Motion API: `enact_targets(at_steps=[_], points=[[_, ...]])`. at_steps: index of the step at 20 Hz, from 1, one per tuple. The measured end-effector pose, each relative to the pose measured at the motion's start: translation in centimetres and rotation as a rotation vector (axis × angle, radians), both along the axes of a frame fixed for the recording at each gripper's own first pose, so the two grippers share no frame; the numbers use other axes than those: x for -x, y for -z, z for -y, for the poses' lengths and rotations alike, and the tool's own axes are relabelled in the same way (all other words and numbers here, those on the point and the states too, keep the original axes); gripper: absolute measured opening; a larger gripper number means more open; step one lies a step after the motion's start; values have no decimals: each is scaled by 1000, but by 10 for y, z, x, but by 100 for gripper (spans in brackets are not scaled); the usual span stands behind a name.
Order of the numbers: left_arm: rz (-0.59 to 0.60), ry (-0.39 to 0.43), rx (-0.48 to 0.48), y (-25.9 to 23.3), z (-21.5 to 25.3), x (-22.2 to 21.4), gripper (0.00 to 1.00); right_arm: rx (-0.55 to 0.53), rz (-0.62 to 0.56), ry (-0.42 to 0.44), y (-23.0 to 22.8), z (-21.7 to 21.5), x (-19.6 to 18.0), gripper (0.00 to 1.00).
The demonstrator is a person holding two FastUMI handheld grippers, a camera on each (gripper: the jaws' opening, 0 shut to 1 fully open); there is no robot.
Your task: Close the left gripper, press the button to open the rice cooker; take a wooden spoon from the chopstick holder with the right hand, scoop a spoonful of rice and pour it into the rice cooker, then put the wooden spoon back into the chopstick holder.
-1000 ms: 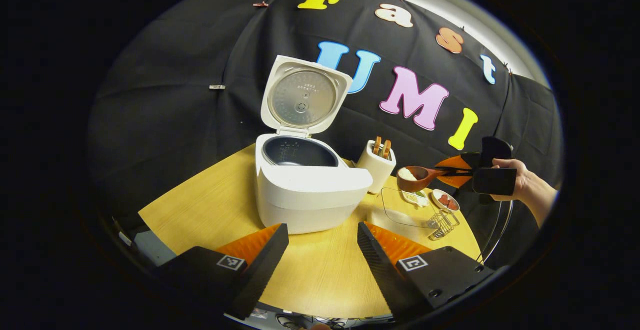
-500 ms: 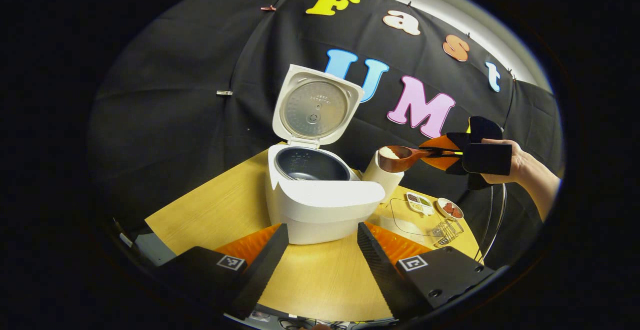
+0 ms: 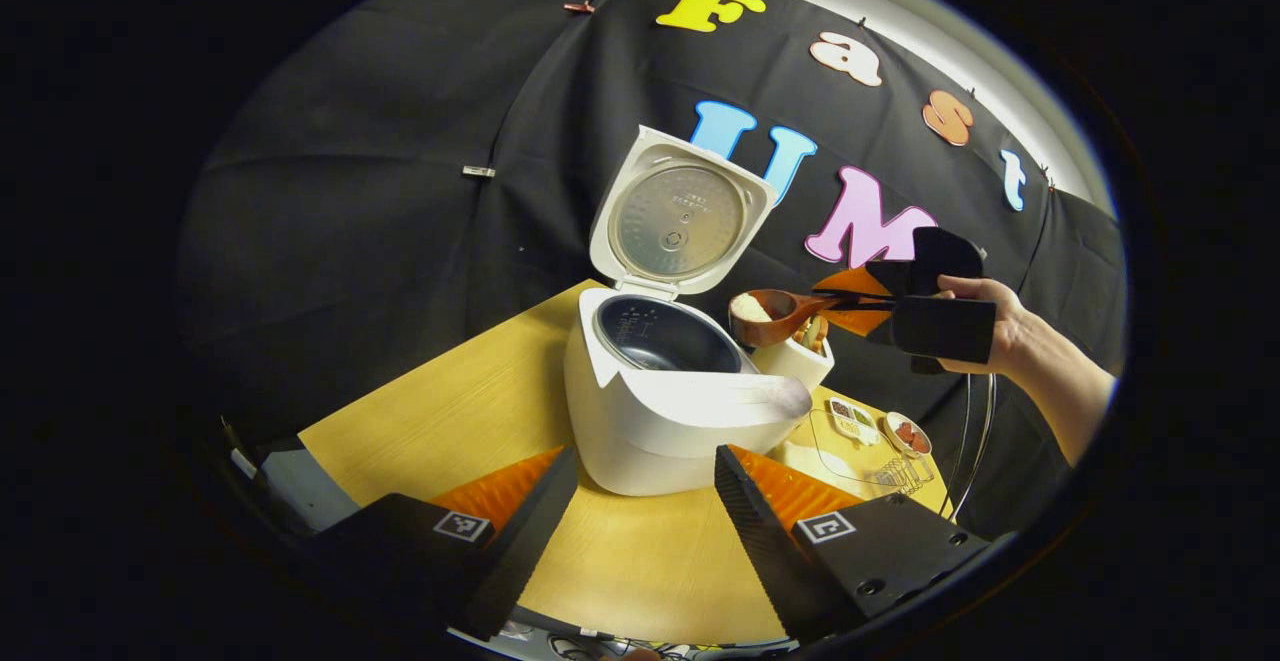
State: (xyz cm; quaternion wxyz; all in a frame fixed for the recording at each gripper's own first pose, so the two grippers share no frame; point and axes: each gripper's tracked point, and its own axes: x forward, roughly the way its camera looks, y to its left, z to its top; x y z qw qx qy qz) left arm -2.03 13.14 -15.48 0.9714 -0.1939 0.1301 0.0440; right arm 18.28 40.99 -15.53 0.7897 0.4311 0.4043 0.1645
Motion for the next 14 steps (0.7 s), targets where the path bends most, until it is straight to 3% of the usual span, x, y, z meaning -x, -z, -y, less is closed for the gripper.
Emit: enact_targets(at_steps=[8, 14], points=[[1, -42, 45, 1, -32, -6, 96, 234, 261, -183, 4, -65, -2, 14], [-15, -52, 52, 7, -41, 4, 96, 344, 346, -260, 27, -81, 4, 14]])
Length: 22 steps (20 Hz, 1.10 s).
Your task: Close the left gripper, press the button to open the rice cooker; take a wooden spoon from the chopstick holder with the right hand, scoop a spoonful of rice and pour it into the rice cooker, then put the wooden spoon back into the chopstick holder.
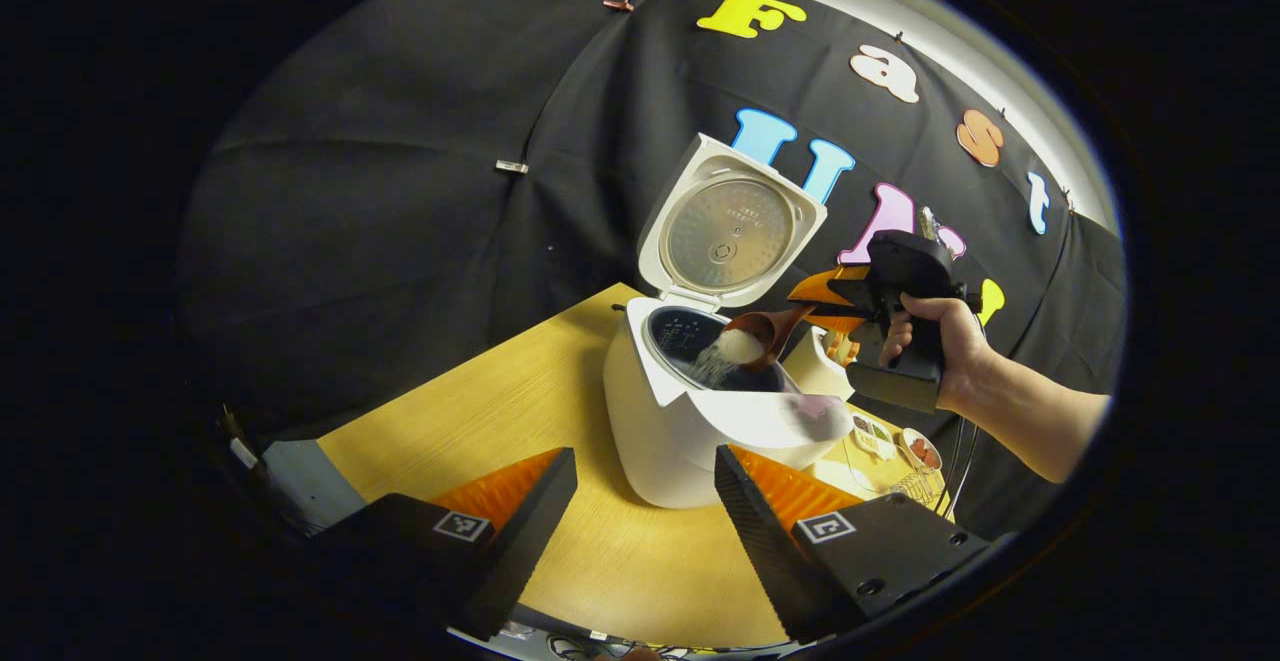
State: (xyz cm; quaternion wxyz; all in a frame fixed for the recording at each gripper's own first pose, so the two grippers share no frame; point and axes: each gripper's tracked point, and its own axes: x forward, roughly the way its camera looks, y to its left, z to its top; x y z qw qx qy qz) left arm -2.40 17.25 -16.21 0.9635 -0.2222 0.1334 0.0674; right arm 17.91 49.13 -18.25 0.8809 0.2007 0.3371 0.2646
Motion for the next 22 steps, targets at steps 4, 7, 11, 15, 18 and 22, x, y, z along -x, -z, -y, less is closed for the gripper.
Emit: enact_targets(at_steps=[4, 7, 11, 15, 18, 22], points=[[-20, -9, 18, 5, 0, 6, 96, 25, 83, -33, 0, -6, -4, 14], [-27, -3, 10, 4, 1, 5, 96, 48, 134, -63, -1, -10, -6, 14], [-20, 23, -37, -2, 5, 0, 96, 134, 239, -168, 5, -17, 8, 14], [-26, 49, -62, -5, 11, -3, 96, 187, 352, -287, 2, -28, 25, 14], [-30, 70, -80, -6, 12, -2, 96, 209, 422, -340, -7, -31, 31, 14], [-31, 61, -74, -5, 5, 2, 96, 235, 518, -439, -13, -41, 50, 14]])
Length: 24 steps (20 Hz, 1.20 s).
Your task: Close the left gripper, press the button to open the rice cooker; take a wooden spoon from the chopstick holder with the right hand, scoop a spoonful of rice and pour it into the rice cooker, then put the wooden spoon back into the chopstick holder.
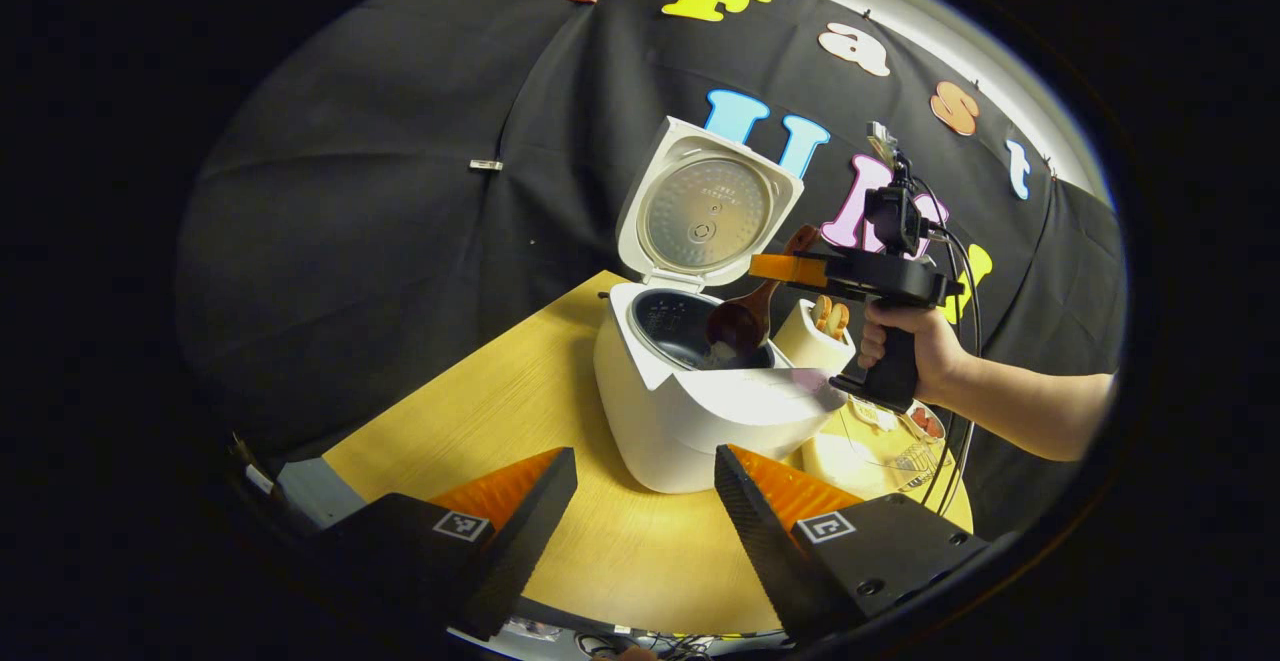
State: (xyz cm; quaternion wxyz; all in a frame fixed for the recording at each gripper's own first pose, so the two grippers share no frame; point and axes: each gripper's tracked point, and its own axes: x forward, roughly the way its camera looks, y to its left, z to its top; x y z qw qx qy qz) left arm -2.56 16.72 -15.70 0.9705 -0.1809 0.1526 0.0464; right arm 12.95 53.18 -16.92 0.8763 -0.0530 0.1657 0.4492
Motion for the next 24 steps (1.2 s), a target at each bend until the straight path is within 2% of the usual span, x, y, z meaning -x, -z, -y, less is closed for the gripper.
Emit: enact_targets(at_steps=[3, 6, 11, 17, 21, 24], points=[[5, -16, 5, 0, -1, 2, 96, 26, 48, -34, -2, -2, 9, 14], [34, -16, -33, -9, -1, 0, 96, -23, 50, -68, -16, -6, 22, 14], [66, 8, -71, -20, 13, 0, 96, -68, 54, 0, -40, 14, 13, 14], [86, 53, -43, -21, 39, -6, 96, -205, -40, 198, -79, 81, -11, 14], [88, 80, -20, -23, 57, -15, 96, -287, -78, 340, -105, 156, -36, 14], [91, 91, -23, -26, 67, -22, 96, -326, -128, 446, -107, 215, -48, 14]])
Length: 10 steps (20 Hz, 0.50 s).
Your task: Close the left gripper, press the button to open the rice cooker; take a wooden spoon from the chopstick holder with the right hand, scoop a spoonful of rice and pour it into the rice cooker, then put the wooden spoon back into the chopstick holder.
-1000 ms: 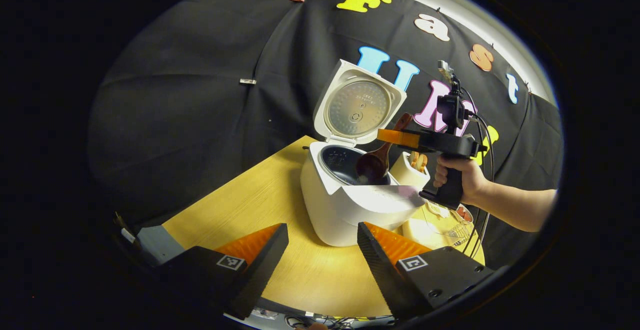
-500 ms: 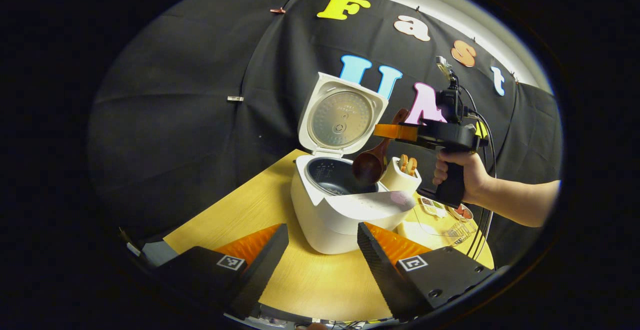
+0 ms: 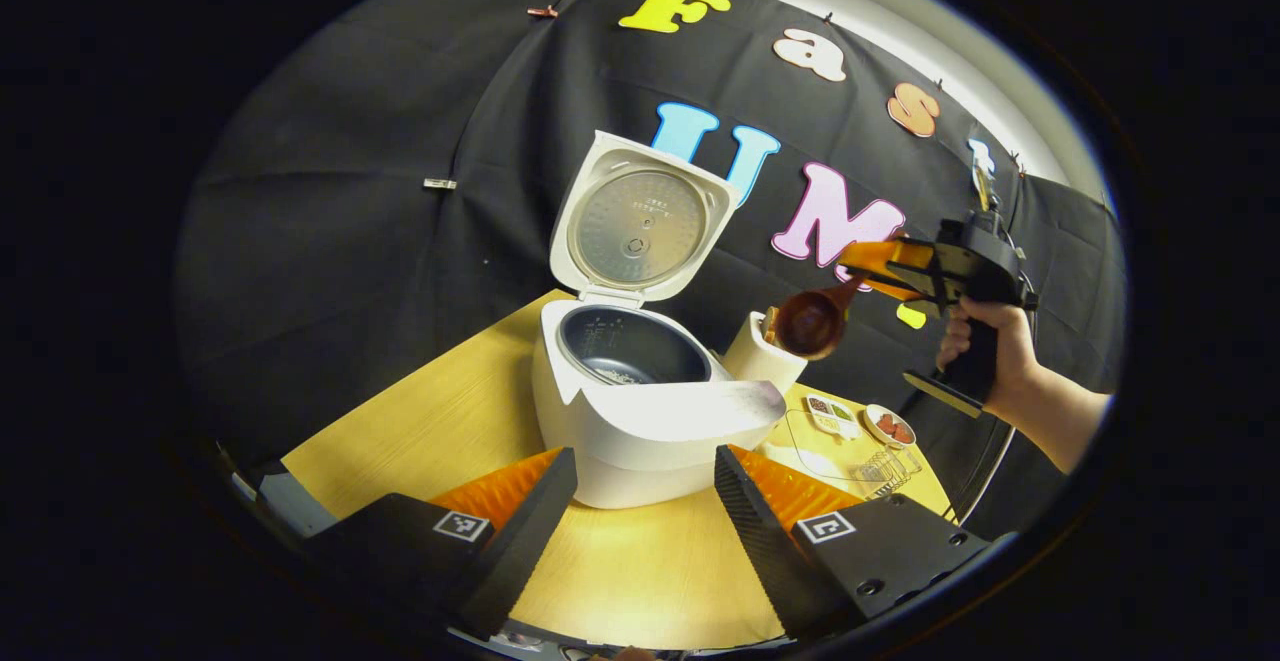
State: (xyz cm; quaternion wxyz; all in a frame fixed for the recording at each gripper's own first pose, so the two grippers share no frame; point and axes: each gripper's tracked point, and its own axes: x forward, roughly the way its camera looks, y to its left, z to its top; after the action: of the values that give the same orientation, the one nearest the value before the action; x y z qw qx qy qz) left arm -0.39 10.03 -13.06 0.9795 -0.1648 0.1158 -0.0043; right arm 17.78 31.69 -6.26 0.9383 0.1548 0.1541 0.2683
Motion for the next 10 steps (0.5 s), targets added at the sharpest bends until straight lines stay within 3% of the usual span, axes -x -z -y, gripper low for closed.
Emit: enact_targets(at_steps=[10], points=[[1, -110, -32, -19, 19, -20, 96, -11, -103, 234, 20, 208, -38, 14]])
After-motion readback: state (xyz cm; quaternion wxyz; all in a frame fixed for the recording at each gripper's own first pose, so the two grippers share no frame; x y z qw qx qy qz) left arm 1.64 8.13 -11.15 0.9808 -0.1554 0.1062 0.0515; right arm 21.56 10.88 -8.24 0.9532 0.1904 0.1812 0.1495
